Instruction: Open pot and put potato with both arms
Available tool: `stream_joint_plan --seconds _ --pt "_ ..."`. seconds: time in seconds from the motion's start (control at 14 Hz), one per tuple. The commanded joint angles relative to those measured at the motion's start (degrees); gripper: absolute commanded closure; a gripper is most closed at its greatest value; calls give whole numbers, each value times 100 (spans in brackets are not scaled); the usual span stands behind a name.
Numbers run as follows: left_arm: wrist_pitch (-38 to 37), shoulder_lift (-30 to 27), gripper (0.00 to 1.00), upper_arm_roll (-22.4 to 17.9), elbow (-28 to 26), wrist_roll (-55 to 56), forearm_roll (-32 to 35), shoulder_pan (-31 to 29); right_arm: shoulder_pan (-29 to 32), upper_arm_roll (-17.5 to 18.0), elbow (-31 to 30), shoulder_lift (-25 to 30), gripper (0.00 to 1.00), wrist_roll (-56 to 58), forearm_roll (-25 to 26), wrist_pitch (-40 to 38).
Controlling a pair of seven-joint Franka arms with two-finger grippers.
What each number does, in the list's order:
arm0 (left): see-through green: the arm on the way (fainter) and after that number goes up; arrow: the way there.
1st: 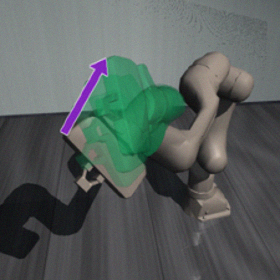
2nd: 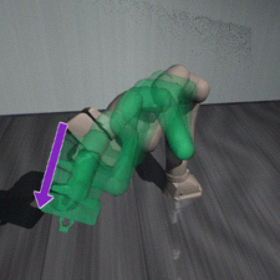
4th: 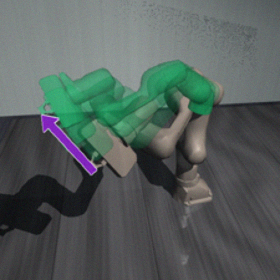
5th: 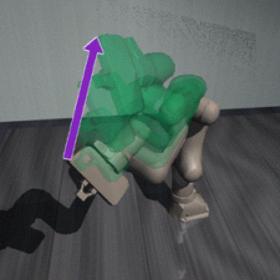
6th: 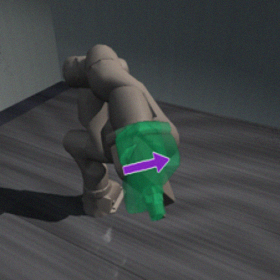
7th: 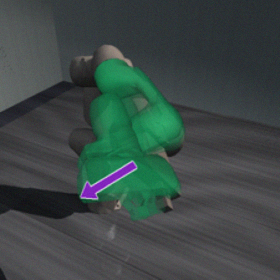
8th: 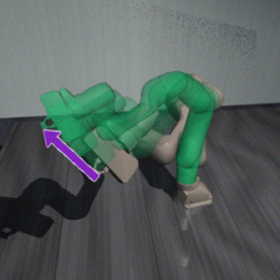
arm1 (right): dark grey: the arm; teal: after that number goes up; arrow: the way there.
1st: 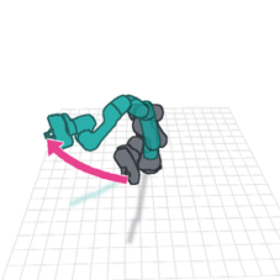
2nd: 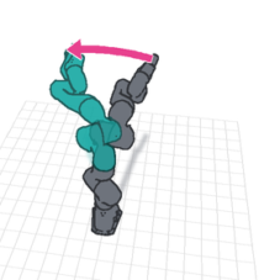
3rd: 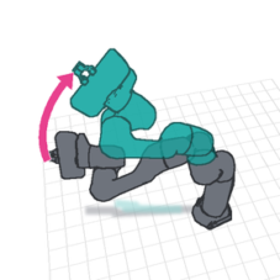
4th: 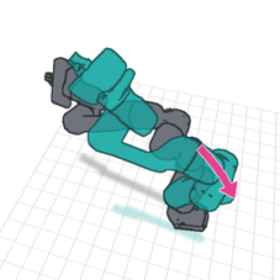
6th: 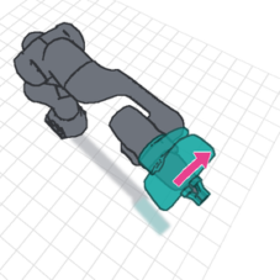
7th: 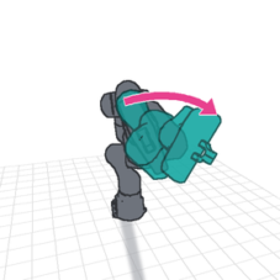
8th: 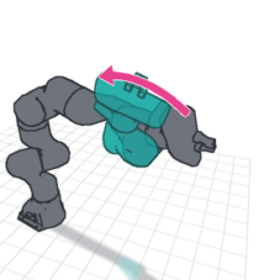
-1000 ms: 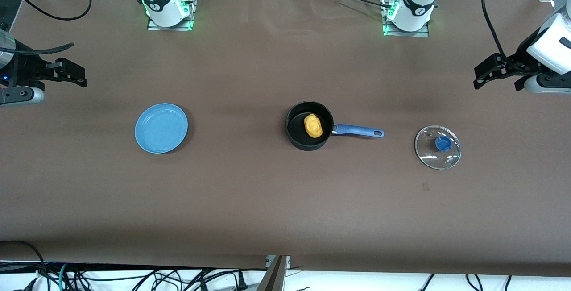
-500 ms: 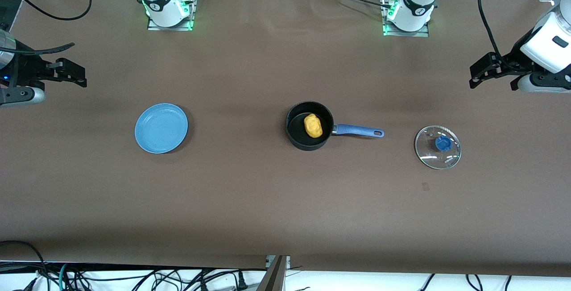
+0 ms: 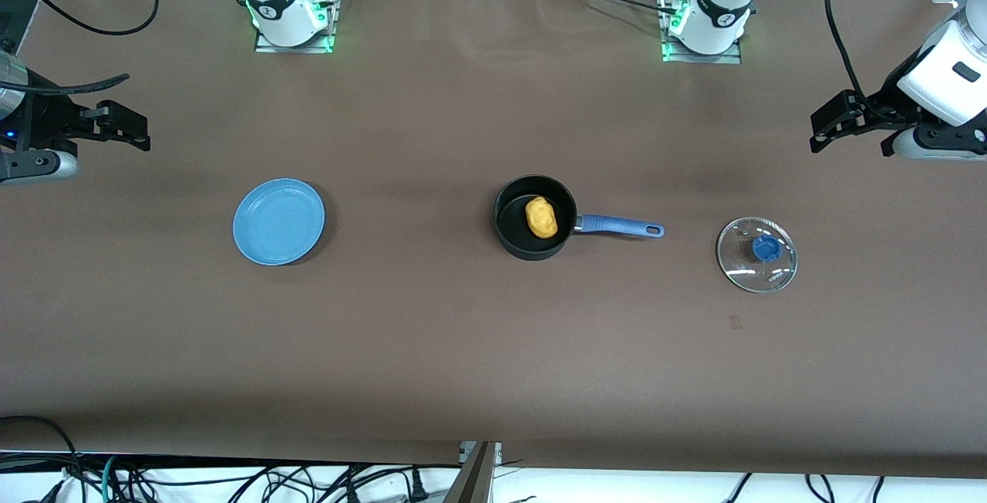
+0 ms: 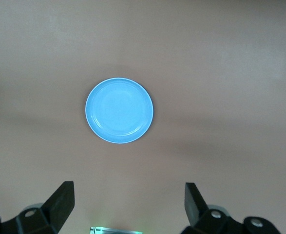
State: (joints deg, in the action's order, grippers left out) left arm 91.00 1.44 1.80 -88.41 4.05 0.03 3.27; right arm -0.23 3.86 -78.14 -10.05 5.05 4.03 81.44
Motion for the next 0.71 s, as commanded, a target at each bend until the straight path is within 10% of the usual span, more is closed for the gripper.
stream_joint_plan --seconds 0.0,0.64 --pt "-4 84 0 -4 140 -27 -30 25 -12 -35 -8 3 0 66 -69 -5" --pt "-3 154 0 -48 157 -35 -30 59 -21 -35 1 -6 0 66 -78 3"
